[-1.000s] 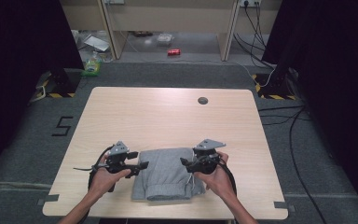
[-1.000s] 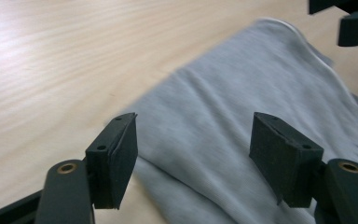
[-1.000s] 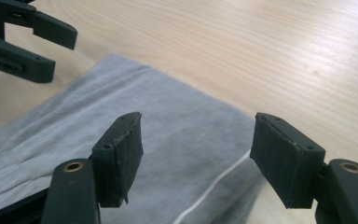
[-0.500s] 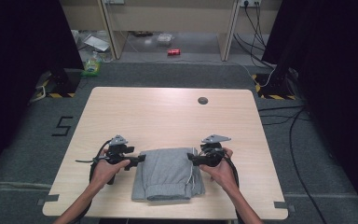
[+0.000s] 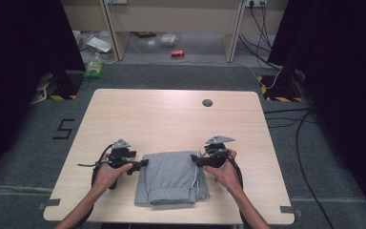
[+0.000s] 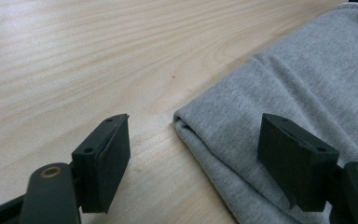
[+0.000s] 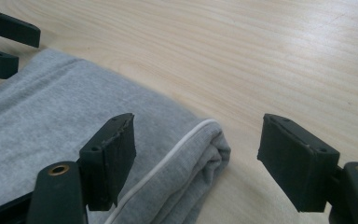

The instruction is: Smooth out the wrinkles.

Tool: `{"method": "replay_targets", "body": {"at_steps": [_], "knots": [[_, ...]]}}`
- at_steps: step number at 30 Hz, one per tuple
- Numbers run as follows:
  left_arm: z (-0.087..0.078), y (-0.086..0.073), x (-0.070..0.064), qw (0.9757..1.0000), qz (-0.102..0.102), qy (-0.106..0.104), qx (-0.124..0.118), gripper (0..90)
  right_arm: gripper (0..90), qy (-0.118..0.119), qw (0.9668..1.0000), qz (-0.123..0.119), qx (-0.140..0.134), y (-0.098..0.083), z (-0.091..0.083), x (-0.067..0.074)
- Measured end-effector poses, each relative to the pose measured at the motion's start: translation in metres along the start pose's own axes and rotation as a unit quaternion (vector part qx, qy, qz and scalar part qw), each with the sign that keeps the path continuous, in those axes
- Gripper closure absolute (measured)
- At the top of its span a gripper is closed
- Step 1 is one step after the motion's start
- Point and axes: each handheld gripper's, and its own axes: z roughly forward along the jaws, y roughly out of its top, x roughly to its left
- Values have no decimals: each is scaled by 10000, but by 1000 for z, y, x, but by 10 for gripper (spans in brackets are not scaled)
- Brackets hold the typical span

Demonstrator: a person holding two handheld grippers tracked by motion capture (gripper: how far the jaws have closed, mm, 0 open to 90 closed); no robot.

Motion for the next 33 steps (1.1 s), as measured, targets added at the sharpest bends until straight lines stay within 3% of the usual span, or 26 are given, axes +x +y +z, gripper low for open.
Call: {"method": "replay_targets", "body": {"at_steps": [11,24,28,33], "knots": [[5,0,5,10000,-70,1,3,244,315,129,9999,34,52,-1,13,-7],[9,0,-1,9997,161,168,-28,269,392,229,9993,-18,287,-4,25,-8],[11,-1,-5,9992,354,174,-32,337,447,341,9988,126,334,-6,25,-8],[12,-2,-9,9988,491,75,-52,499,505,392,9986,182,318,-8,24,-9]]}}
